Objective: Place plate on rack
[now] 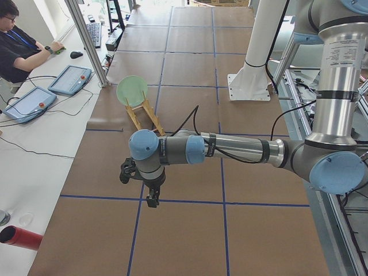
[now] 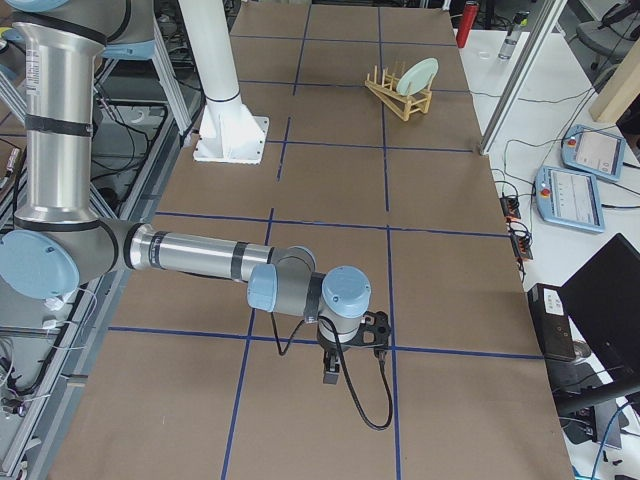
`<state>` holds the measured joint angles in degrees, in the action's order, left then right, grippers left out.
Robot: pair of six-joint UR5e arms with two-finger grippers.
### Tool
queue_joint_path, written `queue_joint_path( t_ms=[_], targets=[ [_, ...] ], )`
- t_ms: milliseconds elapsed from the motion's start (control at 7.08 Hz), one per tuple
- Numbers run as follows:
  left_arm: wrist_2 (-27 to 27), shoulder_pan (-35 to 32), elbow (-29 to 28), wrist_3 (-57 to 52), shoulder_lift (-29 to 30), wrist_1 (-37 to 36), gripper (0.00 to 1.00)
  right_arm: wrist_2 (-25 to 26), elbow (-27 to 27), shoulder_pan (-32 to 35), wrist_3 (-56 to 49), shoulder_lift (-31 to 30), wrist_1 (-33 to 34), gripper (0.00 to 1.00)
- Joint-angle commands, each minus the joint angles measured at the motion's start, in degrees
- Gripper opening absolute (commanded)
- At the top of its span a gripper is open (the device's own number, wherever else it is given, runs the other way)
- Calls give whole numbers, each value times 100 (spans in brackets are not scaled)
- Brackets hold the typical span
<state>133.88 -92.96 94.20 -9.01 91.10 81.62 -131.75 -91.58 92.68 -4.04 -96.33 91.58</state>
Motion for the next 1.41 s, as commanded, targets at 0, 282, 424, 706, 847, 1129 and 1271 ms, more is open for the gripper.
queue_joint_path(
  t_ms=[0, 282, 424, 706, 847, 1129, 1271],
  targets=[
    [138, 6, -261, 216, -100, 782, 100, 0, 0, -4, 0, 0, 0, 100],
    [59, 6, -235, 181, -101, 855, 100, 0, 0, -4, 0, 0, 0, 100],
    [59, 6, -131, 155, -101, 864, 100, 0, 0, -4, 0, 0, 0, 100],
    [59, -3, -112, 154, -110, 1170, 100, 0, 0, -4, 0, 0, 0, 100],
    [68, -3, -104, 154, -110, 1172, 100, 0, 0, -4, 0, 0, 0, 100],
    [68, -3, -103, 154, -127, 1172, 100, 0, 0, 4, 0, 0, 0, 100],
    [59, -3, -103, 154, -136, 1172, 100, 0, 0, 4, 0, 0, 0, 100]
  ],
)
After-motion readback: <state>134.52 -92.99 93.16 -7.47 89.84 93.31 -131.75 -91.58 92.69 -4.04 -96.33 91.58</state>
